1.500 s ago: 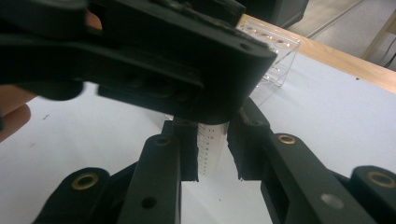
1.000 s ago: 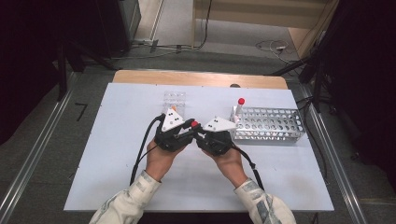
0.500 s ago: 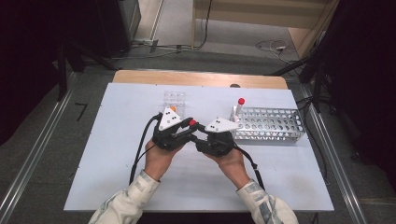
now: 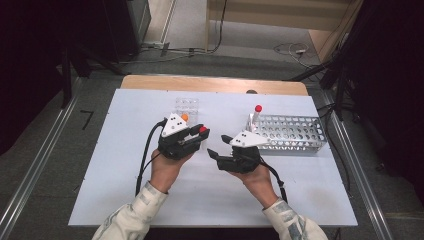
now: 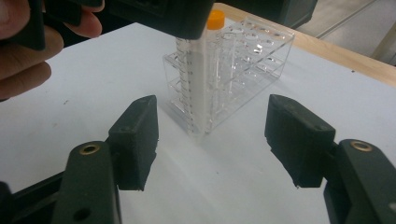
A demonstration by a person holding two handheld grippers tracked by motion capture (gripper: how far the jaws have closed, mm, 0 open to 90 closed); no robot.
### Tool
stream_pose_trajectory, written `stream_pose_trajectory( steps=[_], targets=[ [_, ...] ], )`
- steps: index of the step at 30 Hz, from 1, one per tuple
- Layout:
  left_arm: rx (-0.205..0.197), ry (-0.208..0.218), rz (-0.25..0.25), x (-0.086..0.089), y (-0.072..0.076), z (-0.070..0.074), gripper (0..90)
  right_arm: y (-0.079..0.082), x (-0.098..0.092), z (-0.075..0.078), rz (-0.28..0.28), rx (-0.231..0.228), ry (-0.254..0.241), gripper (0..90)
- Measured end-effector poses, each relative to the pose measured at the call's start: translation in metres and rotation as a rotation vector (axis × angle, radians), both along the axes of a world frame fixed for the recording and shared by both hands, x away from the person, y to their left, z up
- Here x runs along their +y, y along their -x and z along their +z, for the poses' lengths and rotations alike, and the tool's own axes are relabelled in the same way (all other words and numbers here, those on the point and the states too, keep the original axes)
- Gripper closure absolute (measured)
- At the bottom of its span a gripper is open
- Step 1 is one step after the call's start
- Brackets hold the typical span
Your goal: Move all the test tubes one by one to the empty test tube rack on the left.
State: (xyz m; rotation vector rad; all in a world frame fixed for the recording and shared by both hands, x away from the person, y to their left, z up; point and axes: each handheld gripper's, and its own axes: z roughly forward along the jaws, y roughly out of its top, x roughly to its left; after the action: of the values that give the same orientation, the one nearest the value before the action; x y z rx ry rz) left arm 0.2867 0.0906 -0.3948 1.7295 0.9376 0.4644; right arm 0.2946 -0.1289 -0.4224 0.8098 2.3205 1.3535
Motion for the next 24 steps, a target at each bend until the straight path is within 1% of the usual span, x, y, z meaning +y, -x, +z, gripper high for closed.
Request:
stream_pose_trajectory(
  steps=[3, 9, 14, 16, 24],
  targets=[
    [0.002, 0.004, 0.004, 0.003, 0.001, 0.001, 70.1, 0.001, -0.005, -0.001, -0.007, 0.002, -0.003, 31.7],
    [-0.008, 0.013, 0.017, 0.012, 0.004, 0.007, 70.1, 0.002, -0.016, -0.003, -0.023, 0.011, -0.003, 30.7],
    [-0.014, 0.016, 0.044, 0.023, 0.004, 0.011, 70.0, 0.002, -0.025, -0.002, -0.039, 0.012, -0.007, 29.8],
    [-0.016, 0.019, 0.058, 0.028, 0.004, 0.013, 70.0, 0.002, -0.027, -0.002, -0.046, 0.014, -0.004, 29.7],
    [-0.012, 0.036, 0.087, 0.042, 0.004, 0.017, 70.0, 0.001, -0.028, -0.003, -0.044, 0.017, -0.002, 28.9]
  ],
)
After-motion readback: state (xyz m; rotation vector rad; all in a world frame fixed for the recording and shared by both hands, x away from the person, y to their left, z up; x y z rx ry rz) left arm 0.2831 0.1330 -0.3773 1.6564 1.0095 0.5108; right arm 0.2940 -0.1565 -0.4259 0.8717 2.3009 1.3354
